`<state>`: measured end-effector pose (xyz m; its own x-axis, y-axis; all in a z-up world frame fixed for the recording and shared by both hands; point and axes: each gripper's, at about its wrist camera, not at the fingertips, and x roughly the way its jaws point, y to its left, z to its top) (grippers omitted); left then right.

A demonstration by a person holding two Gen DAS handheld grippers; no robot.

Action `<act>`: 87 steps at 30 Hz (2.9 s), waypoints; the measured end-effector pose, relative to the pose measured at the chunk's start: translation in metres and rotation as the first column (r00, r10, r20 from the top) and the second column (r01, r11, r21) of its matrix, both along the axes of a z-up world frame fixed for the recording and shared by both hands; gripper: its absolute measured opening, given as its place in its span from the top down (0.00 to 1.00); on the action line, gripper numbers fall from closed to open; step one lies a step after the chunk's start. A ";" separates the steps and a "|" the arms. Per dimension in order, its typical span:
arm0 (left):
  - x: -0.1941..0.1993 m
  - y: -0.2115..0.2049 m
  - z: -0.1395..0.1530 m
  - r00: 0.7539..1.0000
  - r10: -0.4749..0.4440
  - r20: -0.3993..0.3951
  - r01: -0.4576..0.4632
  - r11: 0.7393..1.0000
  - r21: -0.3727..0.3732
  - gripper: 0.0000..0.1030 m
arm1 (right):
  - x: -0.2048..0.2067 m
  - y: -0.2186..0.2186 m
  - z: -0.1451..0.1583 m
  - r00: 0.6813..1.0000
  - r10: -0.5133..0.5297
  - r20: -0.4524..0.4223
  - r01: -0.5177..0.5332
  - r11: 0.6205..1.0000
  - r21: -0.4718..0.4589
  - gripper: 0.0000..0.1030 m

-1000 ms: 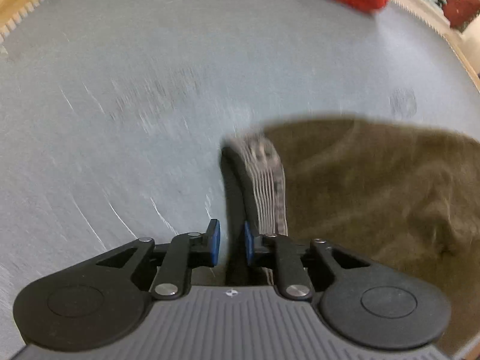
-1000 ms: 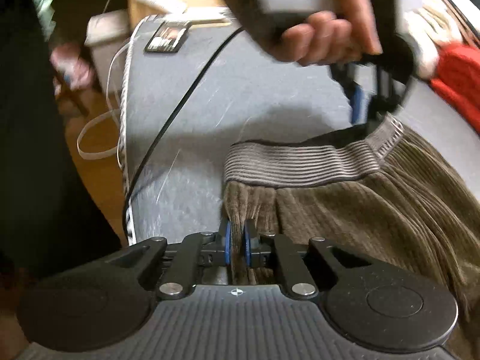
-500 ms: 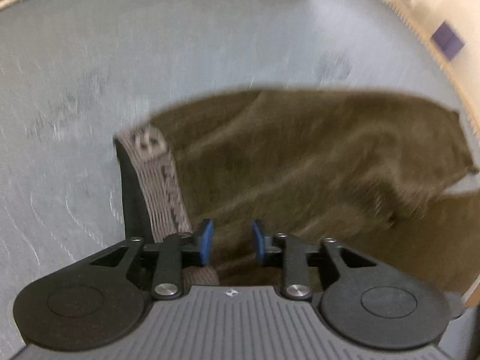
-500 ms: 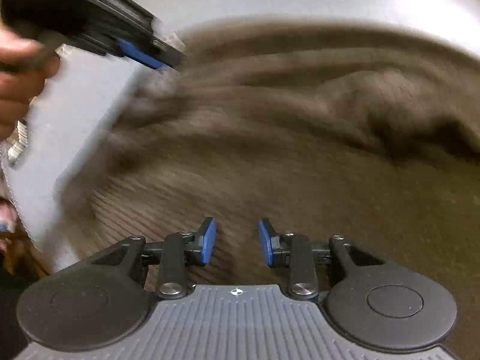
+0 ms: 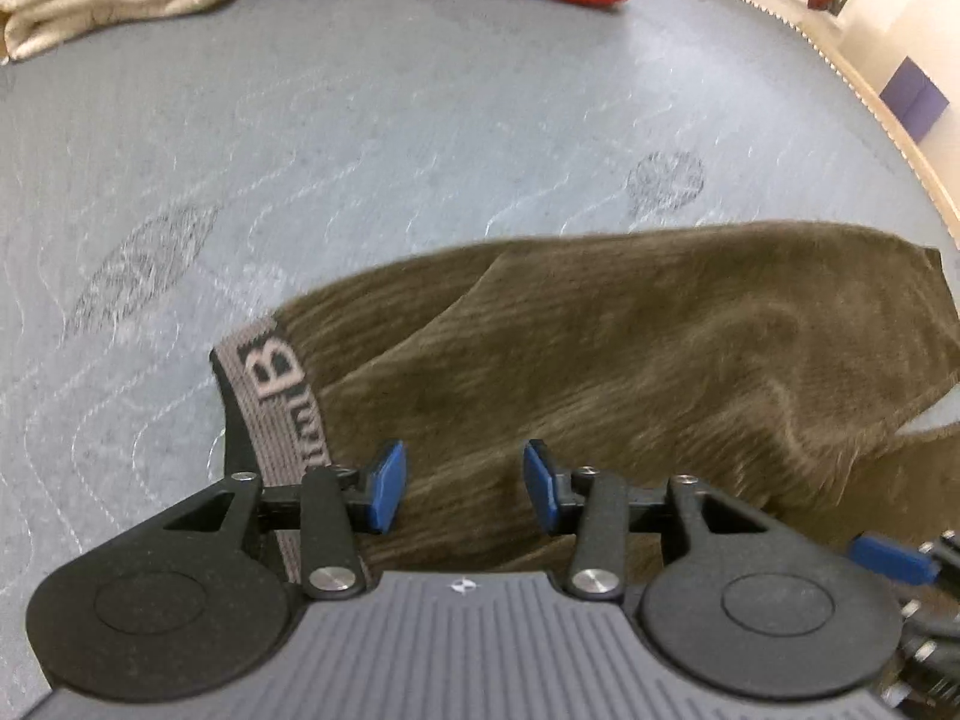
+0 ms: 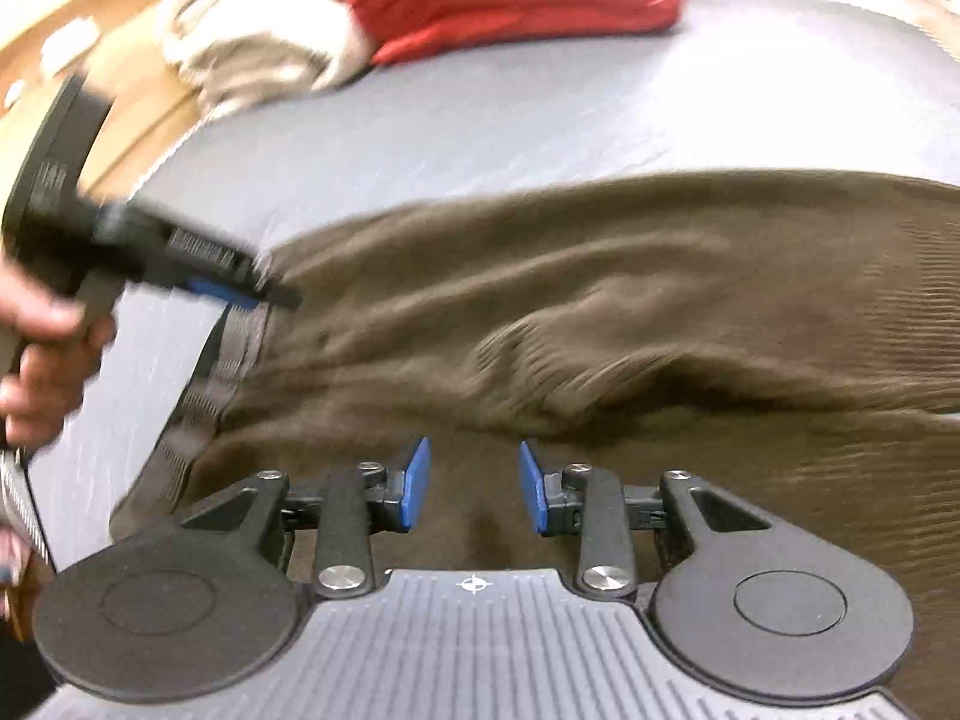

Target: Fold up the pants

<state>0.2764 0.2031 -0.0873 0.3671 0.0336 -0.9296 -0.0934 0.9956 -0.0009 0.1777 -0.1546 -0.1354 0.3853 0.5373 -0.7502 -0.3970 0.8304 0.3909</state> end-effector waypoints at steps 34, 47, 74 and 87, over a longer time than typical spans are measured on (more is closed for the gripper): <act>0.091 0.039 -0.067 0.997 -0.063 0.038 0.059 0.993 0.106 0.06 | 0.122 -0.095 -0.017 0.937 -0.344 -0.053 0.345 0.938 0.014 0.66; 0.098 0.049 -0.077 0.980 -0.198 0.031 0.198 0.980 -0.001 0.20 | 0.154 -0.089 -0.024 0.956 -0.291 -0.038 0.290 0.957 -0.023 0.66; -0.194 -0.102 0.055 0.810 -0.554 0.189 0.485 0.816 0.315 0.92 | 0.063 -0.258 0.073 0.850 -0.463 0.250 0.483 0.875 -0.021 0.67; -0.266 -0.092 0.021 0.927 -0.243 0.284 0.241 0.970 0.044 0.59 | -0.007 -0.321 0.008 0.740 -0.668 0.083 0.664 0.744 0.069 0.69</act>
<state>0.0101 0.1116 -0.0663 0.6147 -0.0821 -0.7845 0.1531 0.9881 0.0166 0.1706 -0.4755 -0.1277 0.7226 0.1398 -0.6769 0.2159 0.8847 0.4132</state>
